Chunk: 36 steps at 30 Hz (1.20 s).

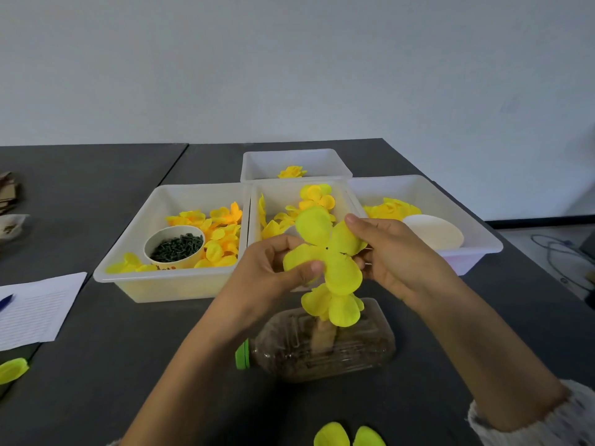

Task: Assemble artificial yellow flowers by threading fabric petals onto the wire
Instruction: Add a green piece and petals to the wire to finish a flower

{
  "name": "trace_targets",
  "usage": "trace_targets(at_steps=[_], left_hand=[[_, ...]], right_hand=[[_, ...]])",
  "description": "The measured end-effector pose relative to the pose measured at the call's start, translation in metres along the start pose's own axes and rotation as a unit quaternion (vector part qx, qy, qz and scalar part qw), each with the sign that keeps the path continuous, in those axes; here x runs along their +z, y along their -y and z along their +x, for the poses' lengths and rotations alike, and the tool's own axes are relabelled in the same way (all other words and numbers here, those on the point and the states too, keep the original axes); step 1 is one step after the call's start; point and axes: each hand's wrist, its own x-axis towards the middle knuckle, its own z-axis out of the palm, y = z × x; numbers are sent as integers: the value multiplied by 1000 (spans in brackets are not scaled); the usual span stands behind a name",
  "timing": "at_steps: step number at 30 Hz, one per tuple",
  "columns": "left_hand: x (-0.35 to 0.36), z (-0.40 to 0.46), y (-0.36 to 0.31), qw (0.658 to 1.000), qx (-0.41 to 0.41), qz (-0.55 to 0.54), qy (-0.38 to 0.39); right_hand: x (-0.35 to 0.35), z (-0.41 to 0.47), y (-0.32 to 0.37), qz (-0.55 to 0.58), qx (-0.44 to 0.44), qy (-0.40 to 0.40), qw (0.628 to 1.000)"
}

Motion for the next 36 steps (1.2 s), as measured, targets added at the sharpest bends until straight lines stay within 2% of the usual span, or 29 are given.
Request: trace_targets(at_steps=[5, 8, 13, 21, 30, 36], left_hand=[[-1, 1, -4, 995, -10, 16, -96], [-2, 0, -2, 992, -27, -1, -120], [3, 1, 5, 993, -47, 51, -101], [12, 9, 14, 987, -37, 124, -92], [13, 15, 13, 988, 5, 96, -121], [12, 7, 19, 988, -50, 115, -89]], right_hand=[[-11, -4, 3, -2, 9, 40, 999], [-19, -9, -1, -33, 9, 45, 998], [-33, -8, -21, -113, -2, -15, 993], [-52, 4, -49, -134, -8, -40, 990], [-51, 12, -45, -83, -76, -43, 993], [-50, 20, -55, -141, -39, -65, 987]])
